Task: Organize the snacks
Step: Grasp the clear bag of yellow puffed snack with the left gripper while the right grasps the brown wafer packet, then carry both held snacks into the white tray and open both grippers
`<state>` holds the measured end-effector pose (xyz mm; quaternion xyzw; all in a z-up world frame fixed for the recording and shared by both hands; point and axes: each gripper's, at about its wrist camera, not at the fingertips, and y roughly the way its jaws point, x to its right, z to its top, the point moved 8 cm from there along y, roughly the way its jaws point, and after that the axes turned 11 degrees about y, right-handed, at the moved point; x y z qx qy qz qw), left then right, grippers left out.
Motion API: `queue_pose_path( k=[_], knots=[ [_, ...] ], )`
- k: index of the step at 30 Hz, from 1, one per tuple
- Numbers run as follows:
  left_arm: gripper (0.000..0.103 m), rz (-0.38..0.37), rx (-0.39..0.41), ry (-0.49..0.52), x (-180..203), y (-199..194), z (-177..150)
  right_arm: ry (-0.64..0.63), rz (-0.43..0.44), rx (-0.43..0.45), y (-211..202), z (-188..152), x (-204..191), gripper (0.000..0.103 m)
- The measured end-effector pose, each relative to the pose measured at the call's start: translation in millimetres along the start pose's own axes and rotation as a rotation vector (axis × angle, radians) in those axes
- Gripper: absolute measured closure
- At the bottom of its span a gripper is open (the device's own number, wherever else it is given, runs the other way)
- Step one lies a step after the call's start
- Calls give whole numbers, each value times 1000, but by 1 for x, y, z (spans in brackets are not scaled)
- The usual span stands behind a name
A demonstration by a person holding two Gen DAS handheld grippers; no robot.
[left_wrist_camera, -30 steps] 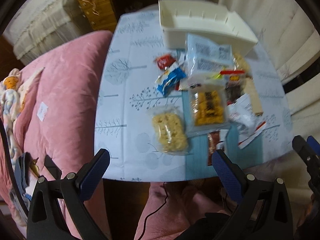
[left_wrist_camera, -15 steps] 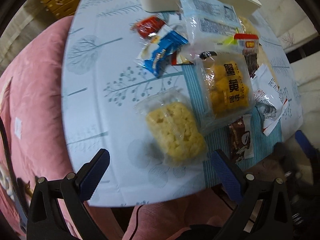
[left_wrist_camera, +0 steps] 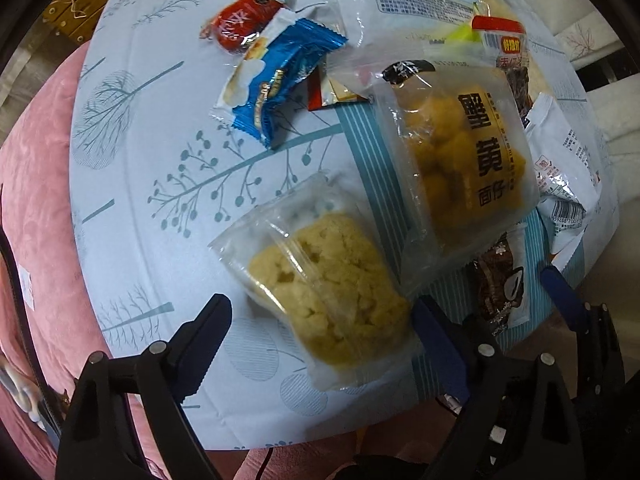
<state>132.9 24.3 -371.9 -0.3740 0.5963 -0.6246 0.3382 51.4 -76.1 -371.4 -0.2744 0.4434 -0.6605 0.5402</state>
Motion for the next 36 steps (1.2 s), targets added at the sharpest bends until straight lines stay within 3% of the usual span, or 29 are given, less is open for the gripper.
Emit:
queue_pose_path(
  k=[3,5,10,17,24,29,36],
  knots=[
    [22,-9,-14,5,5,8,9,9,-6,-18,7,-2,1,33],
    [35,-12,-36,-2,4,15,12,5,-15,-28,11,-4,1,38],
    [40,-10,-66,-22,7,26,17,-18,-38,-39,13,0,2,59],
    [42,-25,-119,-49,-5,35,11,24,-72,-109,13,2,11,64],
    [43,-29,-137,-56,-25,25,3,145,-95,-219,9,8,19,66],
    [43,-40,-112,-97,-46,5,-2,166,-110,-210,-11,22,16,66],
    [43,-79,-23,-119,-67,-31,-1,120,-107,-124,-53,56,-5,66]
  ],
)
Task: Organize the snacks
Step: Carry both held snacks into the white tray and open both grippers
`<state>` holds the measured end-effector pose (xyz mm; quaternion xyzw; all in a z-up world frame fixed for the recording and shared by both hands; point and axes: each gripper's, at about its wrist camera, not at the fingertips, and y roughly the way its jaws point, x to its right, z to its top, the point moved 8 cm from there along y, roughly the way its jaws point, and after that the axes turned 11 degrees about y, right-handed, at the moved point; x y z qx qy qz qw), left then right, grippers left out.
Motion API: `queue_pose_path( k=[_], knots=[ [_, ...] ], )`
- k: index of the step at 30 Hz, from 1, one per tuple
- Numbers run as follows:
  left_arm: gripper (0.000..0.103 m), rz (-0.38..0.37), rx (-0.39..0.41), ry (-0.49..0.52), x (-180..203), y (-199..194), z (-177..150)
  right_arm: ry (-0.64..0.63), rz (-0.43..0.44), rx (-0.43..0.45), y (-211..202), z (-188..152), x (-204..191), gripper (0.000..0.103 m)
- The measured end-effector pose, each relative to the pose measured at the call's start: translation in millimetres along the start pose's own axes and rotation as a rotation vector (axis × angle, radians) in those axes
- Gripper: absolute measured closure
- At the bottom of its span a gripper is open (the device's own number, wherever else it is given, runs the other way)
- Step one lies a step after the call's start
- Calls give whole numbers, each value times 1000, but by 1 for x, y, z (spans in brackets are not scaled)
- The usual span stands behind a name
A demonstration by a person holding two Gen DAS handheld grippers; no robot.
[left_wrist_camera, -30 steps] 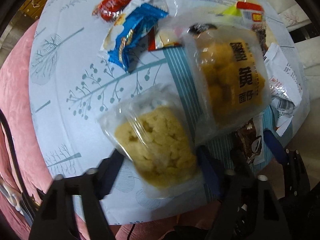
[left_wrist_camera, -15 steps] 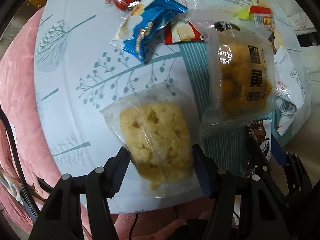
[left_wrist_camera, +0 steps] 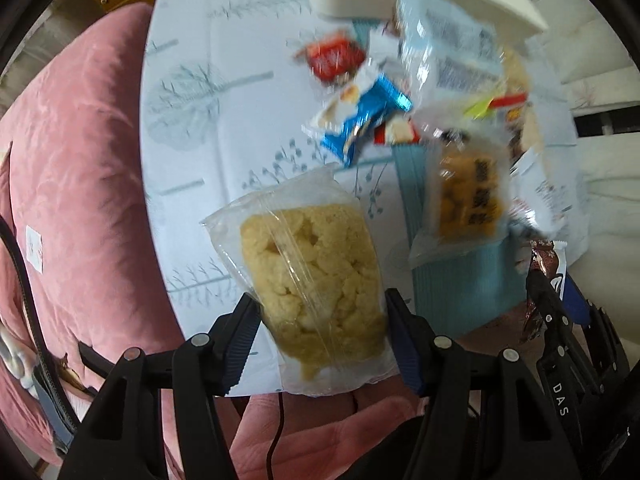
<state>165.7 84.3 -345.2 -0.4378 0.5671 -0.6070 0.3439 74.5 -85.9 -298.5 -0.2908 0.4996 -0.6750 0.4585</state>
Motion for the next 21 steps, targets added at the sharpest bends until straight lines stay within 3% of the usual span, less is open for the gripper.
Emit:
queue_pose_path(
  k=[7,11,21],
  knots=[
    [43,-46,110,38,5,-52,16,-58,19,87,-35,30,-16,66],
    [43,-56,120,45,9,-71,28,-70,46,118,-50,54,-19,66],
    [43,-53,205,6,26,-136,81,-106,141,195,-68,144,-23,66]
  ],
)
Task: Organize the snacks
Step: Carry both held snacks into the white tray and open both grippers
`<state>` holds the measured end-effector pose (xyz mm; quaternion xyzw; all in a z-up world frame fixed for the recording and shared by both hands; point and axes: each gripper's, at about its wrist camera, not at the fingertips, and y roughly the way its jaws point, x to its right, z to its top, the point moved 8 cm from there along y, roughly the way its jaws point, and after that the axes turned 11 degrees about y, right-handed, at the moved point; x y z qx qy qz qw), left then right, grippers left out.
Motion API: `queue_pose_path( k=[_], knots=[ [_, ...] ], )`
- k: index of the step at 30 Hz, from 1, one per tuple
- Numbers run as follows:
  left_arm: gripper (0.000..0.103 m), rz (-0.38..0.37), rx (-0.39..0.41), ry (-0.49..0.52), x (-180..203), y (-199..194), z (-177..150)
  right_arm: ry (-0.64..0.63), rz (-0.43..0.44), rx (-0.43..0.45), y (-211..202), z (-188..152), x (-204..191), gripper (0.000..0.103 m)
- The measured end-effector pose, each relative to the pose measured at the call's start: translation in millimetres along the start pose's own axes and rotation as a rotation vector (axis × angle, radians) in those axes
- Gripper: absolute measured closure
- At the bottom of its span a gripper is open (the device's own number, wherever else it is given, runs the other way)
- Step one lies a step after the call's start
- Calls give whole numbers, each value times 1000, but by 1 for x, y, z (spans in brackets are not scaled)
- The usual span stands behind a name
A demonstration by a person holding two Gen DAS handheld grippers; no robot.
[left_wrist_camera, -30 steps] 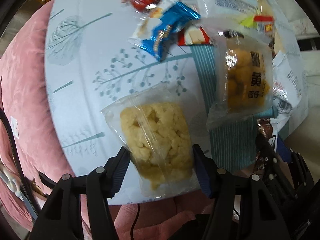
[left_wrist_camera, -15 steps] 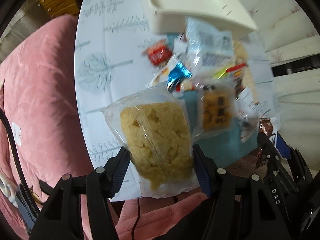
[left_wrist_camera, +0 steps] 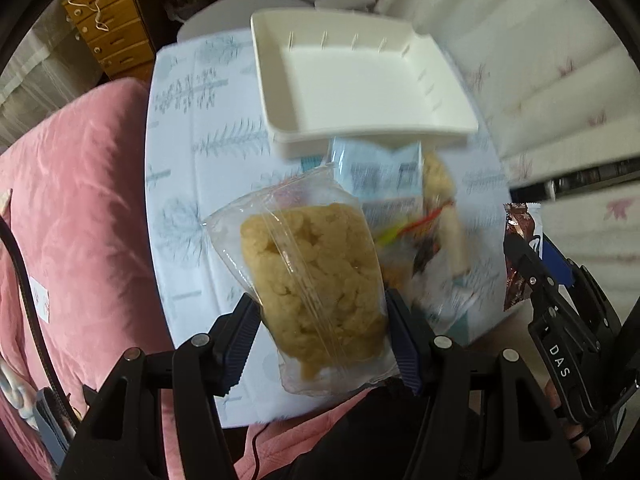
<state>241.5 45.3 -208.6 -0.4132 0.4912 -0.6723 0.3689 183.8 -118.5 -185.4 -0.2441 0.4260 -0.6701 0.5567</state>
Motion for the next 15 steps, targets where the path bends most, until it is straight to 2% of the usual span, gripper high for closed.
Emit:
queue_pose_path(
  k=[7,11,15],
  knots=[
    [43,19,58,-52,13,-11,64,-55,84,72,9,78,9,66],
    [43,53,84,-92,16,-10,100,-75,143,111,24,116,15,66],
    [43,46,107,-135,18,-5,135,-81,192,146,41,145,24,66]
  ],
)
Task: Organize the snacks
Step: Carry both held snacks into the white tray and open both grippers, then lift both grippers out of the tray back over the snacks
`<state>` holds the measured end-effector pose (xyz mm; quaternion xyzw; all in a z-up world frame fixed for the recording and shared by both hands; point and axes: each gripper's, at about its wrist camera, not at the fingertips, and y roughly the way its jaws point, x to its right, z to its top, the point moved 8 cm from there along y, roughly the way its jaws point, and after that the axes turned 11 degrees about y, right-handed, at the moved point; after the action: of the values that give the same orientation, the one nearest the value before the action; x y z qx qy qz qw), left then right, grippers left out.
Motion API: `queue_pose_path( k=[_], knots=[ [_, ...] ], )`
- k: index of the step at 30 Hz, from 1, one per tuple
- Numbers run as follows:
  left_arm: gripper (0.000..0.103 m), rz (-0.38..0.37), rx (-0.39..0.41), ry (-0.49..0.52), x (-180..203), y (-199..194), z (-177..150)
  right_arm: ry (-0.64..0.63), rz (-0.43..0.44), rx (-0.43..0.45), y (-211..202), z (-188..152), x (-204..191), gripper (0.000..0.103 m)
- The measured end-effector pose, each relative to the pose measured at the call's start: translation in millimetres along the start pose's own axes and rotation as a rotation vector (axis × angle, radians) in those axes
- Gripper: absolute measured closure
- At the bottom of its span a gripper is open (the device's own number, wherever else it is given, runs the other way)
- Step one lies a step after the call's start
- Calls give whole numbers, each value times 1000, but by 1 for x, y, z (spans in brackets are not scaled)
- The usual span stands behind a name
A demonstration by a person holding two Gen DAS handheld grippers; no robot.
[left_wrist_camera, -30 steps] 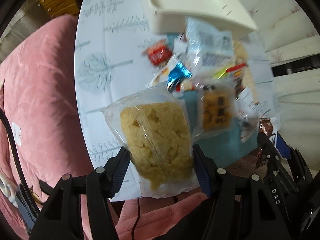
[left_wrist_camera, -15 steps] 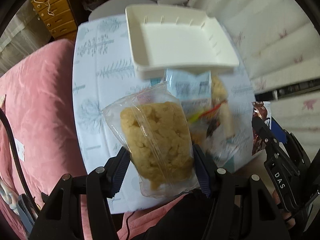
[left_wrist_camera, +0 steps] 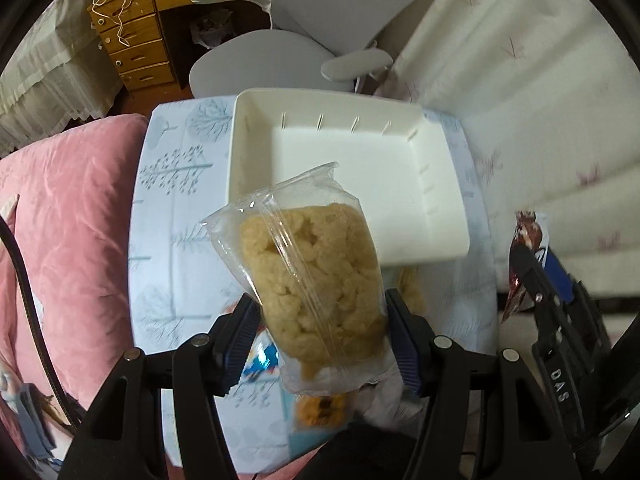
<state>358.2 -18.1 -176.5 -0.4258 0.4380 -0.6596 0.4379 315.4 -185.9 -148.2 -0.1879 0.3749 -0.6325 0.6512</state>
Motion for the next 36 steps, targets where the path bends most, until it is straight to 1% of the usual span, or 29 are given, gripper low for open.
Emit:
queue_pose_path(
  k=[3,5,8,11,12,13,14,15,17,18,20,23,28,32,36],
  knots=[
    [43,1,16,-16,3,11,22,-5,27,12,16,10,13,66],
    [43,8,16,-30,4,20,33,-3,51,5,27,13,18,66],
    [43,17,4,-43,5,33,44,8,83,-13,44,16,25,66],
    [43,17,-12,-49,7,41,50,32,95,-57,64,14,29,65],
    [41,19,-8,-51,6,43,52,39,98,-76,69,13,30,65],
    [33,26,-7,-53,6,43,53,43,98,-90,73,12,31,64],
    [24,36,-5,-53,4,44,55,50,93,-108,78,10,32,60],
    [23,44,2,-52,3,45,55,59,86,-127,83,7,34,52],
    [23,55,2,-53,0,46,53,71,85,-146,88,3,37,44],
    [23,54,-6,-57,-2,47,51,75,84,-158,91,0,38,41],
    [23,52,-24,-68,-5,49,44,84,85,-172,92,-3,39,41],
    [23,57,-30,-73,-8,45,34,102,88,-184,91,-4,40,41],
    [23,53,-7,-68,-10,28,17,135,81,-169,73,-4,38,41],
    [23,34,30,-48,-7,4,-1,146,76,-133,43,-5,30,41],
    [23,13,70,-14,-2,-22,-28,149,74,-75,1,-10,19,40]
  ],
)
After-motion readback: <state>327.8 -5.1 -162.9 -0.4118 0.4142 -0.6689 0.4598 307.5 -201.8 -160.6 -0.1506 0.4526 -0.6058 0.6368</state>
